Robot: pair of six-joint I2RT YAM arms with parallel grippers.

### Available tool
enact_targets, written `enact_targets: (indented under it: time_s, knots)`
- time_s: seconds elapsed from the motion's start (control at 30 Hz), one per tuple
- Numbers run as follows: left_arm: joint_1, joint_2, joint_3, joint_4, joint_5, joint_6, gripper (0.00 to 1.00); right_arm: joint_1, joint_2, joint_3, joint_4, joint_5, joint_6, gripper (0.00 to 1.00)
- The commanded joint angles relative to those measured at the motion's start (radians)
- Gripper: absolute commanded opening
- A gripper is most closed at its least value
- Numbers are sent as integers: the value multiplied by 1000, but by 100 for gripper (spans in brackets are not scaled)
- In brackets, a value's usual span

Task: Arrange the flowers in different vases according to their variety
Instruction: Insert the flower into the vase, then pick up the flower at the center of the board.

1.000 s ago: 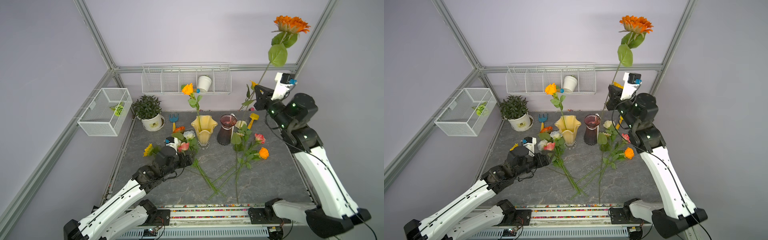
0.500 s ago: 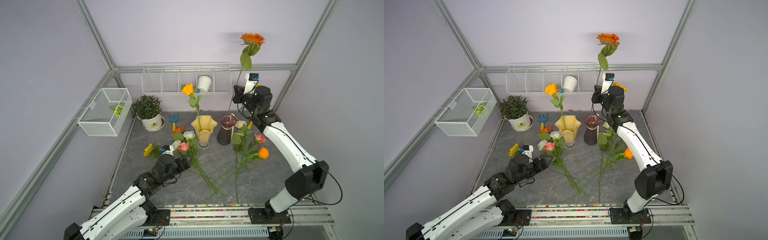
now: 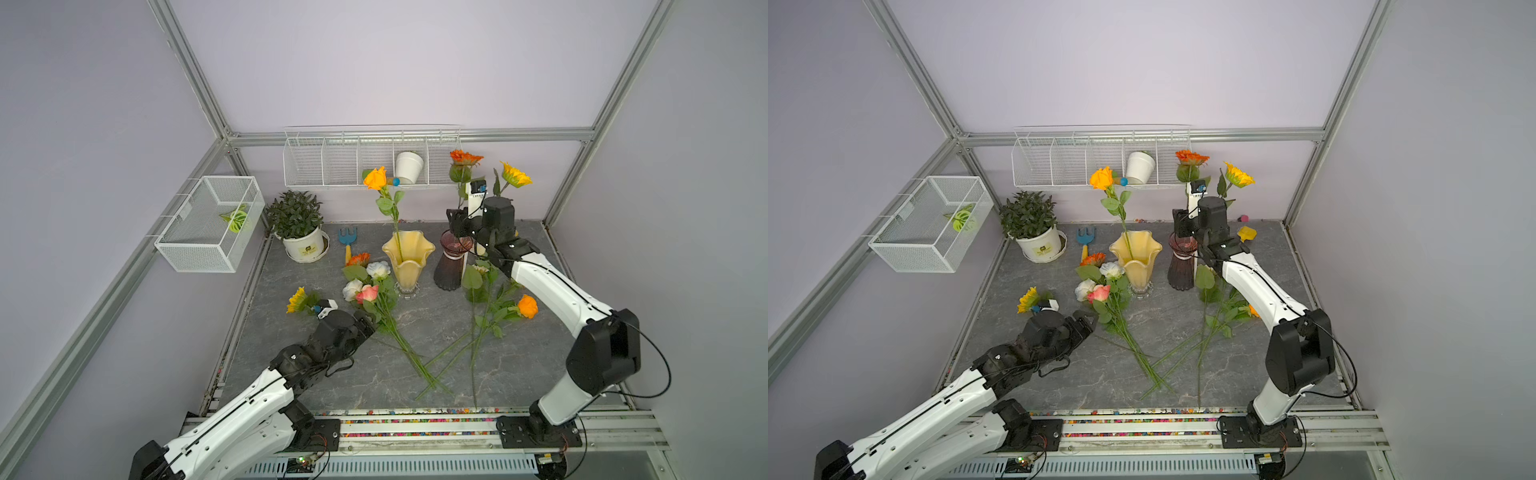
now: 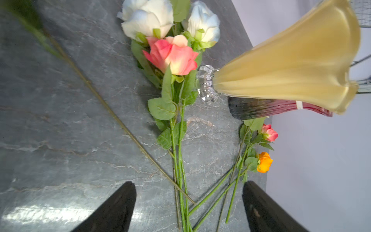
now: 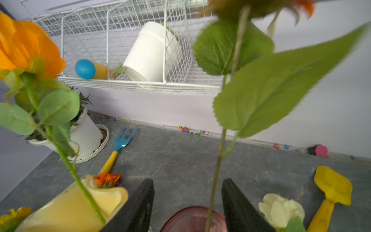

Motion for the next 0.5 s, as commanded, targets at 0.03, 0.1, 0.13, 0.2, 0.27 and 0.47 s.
enact_targets:
  time_s: [0.03, 0.1, 0.13, 0.2, 0.27, 0.47]
  knots:
    - [3, 21, -17, -93, -31, -115, 87, 29, -128, -57, -124, -41, -50, 60]
    - [8, 39, -27, -95, -29, -149, 86, 46, -175, -83, -168, -66, -74, 59]
    - [14, 51, -33, -95, -25, -166, 86, 57, -201, -95, -194, -77, -84, 58]
    - [41, 79, -38, -99, -8, -198, 85, 77, -247, -115, -237, -99, -101, 57]
    - [72, 115, -25, -140, -11, -243, 83, 94, -290, -145, -266, -124, -105, 56]
    - [142, 174, 44, -241, -114, -284, 83, 105, -370, -220, -286, -210, -70, 51]
